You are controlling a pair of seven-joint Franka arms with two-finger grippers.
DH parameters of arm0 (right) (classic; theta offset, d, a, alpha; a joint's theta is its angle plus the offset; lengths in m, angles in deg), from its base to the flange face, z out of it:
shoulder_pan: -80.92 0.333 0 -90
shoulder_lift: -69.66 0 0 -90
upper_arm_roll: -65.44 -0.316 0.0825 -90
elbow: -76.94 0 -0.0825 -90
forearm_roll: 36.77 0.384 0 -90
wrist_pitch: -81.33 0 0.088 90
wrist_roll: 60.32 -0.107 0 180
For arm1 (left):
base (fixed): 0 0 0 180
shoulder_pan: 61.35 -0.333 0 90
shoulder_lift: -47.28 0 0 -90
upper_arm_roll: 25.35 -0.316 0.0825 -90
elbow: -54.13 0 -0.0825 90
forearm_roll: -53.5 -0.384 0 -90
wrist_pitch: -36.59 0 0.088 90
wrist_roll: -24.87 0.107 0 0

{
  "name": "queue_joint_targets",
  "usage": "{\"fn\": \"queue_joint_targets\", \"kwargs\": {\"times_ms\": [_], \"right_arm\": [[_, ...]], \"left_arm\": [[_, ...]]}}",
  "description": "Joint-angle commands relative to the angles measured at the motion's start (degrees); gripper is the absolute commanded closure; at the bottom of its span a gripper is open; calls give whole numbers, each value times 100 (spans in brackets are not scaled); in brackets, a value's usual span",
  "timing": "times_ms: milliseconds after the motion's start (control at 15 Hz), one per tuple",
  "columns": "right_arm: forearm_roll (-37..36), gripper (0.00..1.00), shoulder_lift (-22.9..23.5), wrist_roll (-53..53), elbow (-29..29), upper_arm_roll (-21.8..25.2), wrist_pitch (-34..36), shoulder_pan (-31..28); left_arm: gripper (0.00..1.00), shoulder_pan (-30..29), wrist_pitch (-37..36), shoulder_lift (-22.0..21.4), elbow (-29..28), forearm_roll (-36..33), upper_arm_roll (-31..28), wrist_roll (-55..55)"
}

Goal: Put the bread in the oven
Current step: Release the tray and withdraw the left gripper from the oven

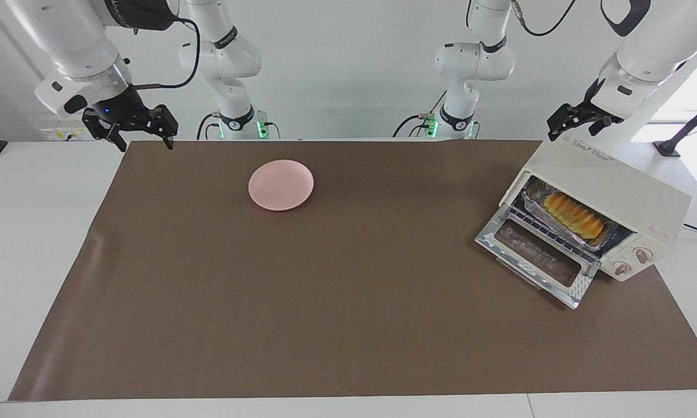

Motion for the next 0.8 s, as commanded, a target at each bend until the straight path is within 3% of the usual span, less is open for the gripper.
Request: {"fn": "queue_joint_targets", "kwargs": {"times_ms": [0,532,731], "right_arm": [[14,0,-121,78,-116,-31,44,-31],[14,0,-121,78,-116,-22,44,-31],[14,0,-121,78,-116,-22,44,-31]], "left_arm": [[0,-385,169,-1,-225,85,434,-1],[0,-510,327,-71,-348,251,577,34],[0,-510,696,-133,-567,358,673,130]]}}
